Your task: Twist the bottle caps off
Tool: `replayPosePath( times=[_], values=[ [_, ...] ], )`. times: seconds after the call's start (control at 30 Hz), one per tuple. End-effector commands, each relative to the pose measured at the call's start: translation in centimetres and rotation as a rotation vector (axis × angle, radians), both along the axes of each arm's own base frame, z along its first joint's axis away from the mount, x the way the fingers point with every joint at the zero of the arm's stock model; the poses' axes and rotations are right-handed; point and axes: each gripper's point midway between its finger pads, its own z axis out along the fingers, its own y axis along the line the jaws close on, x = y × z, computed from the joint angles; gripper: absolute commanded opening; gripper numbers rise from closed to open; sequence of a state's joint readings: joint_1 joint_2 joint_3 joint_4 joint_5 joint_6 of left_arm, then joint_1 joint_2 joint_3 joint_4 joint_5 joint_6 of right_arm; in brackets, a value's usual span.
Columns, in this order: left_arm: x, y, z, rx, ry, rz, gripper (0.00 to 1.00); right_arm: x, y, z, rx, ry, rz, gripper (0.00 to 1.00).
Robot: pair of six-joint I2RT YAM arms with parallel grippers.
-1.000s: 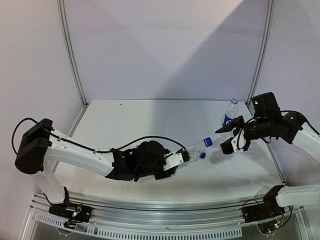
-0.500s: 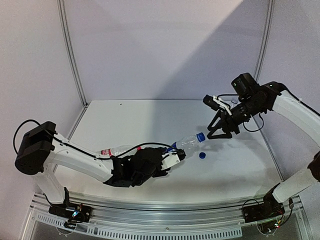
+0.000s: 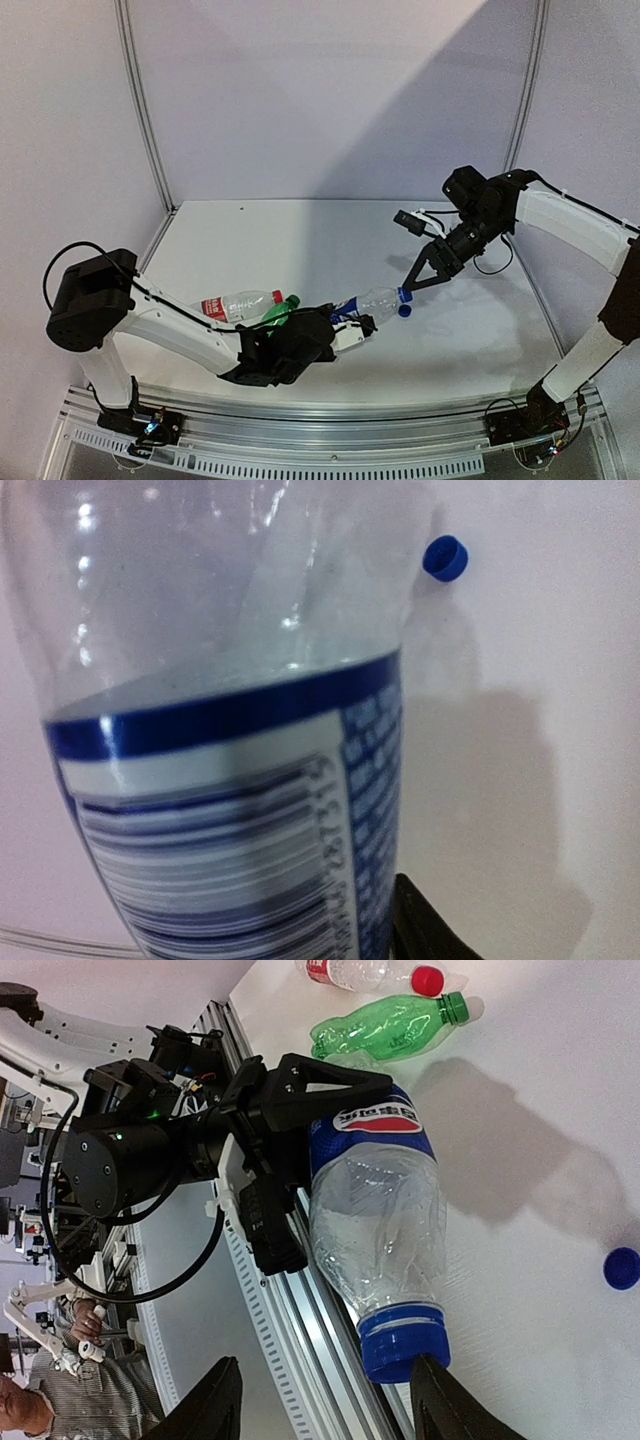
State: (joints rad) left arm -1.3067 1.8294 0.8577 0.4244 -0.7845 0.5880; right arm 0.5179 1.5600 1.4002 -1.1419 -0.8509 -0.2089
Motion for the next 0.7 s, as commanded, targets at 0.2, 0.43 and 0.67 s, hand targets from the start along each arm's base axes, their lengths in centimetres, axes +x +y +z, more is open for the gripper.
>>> replayPosePath(
  times=[0.2,0.43,0.67],
  values=[
    [-0.1,-1.1,1.3,-0.050,-0.029,0.005,0.45,2.7,-0.6,0.3,-0.037,-0.064,-0.099,0.58],
    [-0.1,-1.0,1.9,-0.068,-0.030,0.008,0.45,3.6,-1.3,-1.8,-0.080,-0.001,-0.139,0.58],
    [0.0,-0.9,2.0,-0.068,-0.036,0.017,0.45,1.8,-0.1,-1.0,0.016,0.121,-0.054,0.57]
  ],
)
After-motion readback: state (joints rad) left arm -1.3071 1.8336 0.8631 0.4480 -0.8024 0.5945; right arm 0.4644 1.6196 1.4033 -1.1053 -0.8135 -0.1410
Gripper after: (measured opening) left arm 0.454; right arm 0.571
